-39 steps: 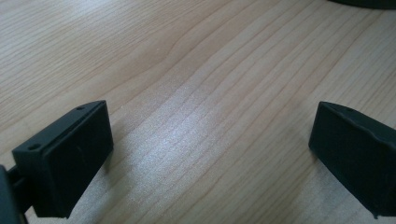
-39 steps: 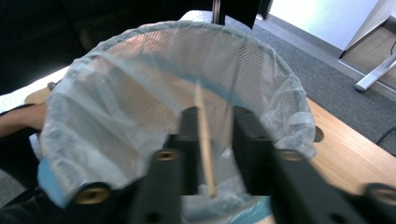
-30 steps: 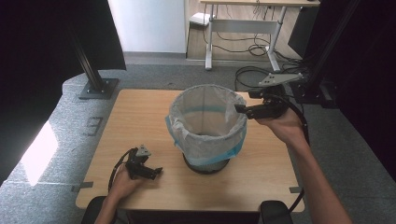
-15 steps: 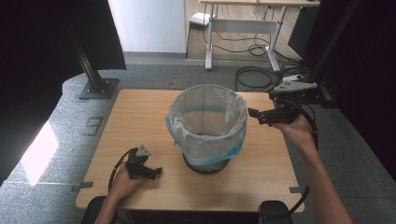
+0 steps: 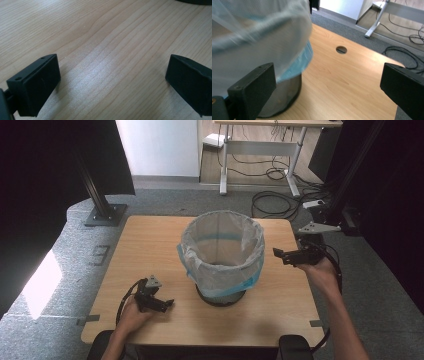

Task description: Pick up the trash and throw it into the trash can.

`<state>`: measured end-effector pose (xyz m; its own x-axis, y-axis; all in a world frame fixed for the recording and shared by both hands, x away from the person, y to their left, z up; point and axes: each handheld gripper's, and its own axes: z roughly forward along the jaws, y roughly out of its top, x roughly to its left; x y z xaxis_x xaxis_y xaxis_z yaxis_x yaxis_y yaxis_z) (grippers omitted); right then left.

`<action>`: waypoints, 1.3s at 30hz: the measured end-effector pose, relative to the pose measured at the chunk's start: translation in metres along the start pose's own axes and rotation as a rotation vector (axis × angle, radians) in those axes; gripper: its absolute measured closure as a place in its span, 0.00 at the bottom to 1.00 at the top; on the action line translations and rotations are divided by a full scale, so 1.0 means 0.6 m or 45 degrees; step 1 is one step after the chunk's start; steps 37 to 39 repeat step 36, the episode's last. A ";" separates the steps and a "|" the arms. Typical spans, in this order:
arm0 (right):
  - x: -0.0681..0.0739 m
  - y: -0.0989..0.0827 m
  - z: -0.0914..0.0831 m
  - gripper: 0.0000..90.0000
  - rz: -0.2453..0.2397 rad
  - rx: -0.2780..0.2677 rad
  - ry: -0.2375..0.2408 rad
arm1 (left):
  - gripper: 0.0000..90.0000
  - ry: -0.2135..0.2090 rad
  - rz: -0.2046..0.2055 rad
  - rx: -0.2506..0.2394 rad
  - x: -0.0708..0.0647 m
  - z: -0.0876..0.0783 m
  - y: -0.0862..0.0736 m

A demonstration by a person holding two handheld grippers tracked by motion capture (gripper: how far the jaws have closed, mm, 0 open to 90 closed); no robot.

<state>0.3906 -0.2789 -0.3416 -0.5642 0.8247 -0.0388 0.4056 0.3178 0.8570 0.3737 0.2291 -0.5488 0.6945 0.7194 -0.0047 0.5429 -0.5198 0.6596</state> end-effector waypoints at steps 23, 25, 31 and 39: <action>0.020 -0.194 0.140 0.01 0.069 0.172 0.016 | 0.00 0.000 0.004 0.003 0.000 0.000 0.000; 0.026 -0.216 0.158 0.01 0.073 0.195 0.022 | 0.00 0.000 0.005 0.003 0.000 0.000 0.000; 0.040 -0.258 0.191 0.01 0.061 0.267 0.011 | 0.00 0.000 0.006 0.003 0.000 0.000 0.000; 0.045 -0.273 0.206 0.00 0.031 0.342 -0.011 | 0.00 0.000 0.006 0.003 0.000 0.000 0.000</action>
